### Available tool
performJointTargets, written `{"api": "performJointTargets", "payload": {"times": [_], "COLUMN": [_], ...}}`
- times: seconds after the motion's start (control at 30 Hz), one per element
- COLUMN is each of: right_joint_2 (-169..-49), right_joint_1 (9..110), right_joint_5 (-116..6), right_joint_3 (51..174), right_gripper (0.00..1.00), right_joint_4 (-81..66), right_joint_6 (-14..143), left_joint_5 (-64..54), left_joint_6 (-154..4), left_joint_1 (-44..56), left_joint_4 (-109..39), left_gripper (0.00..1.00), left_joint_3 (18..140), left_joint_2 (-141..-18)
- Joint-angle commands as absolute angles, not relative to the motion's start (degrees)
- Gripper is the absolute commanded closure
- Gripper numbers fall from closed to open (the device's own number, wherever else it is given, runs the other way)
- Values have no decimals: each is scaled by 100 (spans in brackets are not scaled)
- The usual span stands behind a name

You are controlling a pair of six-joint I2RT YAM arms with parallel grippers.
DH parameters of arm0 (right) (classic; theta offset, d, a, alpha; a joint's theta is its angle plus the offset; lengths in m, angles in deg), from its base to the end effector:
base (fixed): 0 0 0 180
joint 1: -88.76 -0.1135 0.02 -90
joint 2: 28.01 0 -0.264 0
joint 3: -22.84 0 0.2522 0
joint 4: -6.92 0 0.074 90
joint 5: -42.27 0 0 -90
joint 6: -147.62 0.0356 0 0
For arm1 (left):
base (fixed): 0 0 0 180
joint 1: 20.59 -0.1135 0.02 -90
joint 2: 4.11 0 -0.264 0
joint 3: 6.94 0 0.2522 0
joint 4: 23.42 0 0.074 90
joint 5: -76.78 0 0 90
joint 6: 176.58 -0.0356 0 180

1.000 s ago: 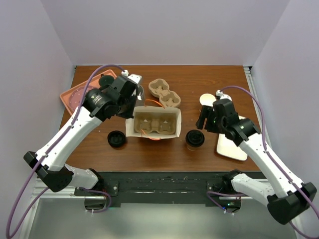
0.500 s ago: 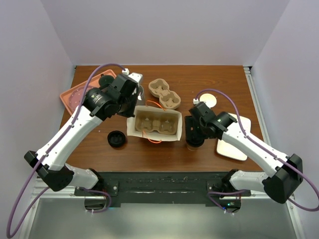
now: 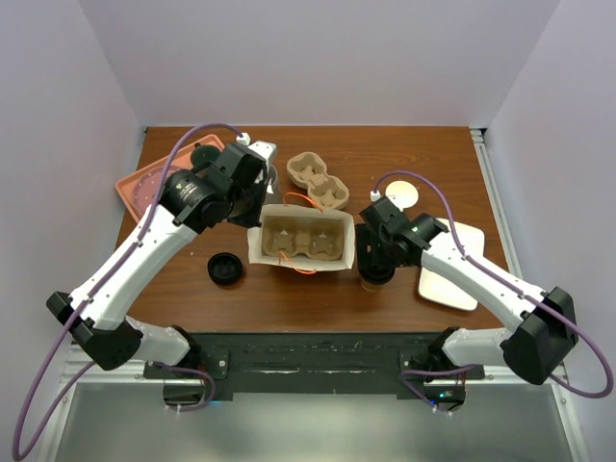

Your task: Pack the takeout coffee

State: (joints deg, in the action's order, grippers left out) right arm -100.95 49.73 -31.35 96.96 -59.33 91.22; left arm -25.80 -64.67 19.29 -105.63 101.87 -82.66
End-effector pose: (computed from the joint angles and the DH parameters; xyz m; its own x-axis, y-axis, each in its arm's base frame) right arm 0.1930 0.1435 0.2730 -0.8700 -0.0218 -0.4926 -0.0365 0.9991 0.0203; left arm 0.1987 -0.1559 0.4137 -0.7557 0.1568 -0.6358 0.2595 0.9631 -0.0709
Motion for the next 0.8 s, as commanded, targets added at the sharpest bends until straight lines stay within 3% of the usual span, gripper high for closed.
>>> {"api": "performJointTargets", "payload": {"times": [0.0, 0.2, 0.37, 0.77], "right_joint_2": [-10192, -10333, -10359, -10342], "right_joint_1": [4930, 4921, 4921, 4912], "right_joint_5": [-2769, -2664, -2751, -2751], "right_joint_3": [9645, 9496, 9373, 9583], "right_gripper": [16, 19, 29, 16], "right_joint_4": [-5746, -5553, -5377, -5474], "right_joint_6": [9154, 9110, 9093, 9093], "left_joint_5": [-2430, -2219, -2148, -2139], "left_joint_6": [-6373, -6206, -6136, -6092], "left_joint_1": [1896, 1905, 1905, 1905], "left_joint_4": [-10398, -10275, -10240, -10231], "left_gripper": [100, 100, 100, 100], "left_joint_3": [10421, 10289, 10078, 10086], "left_joint_2": [-8084, -7892, -7786, -7750]}}
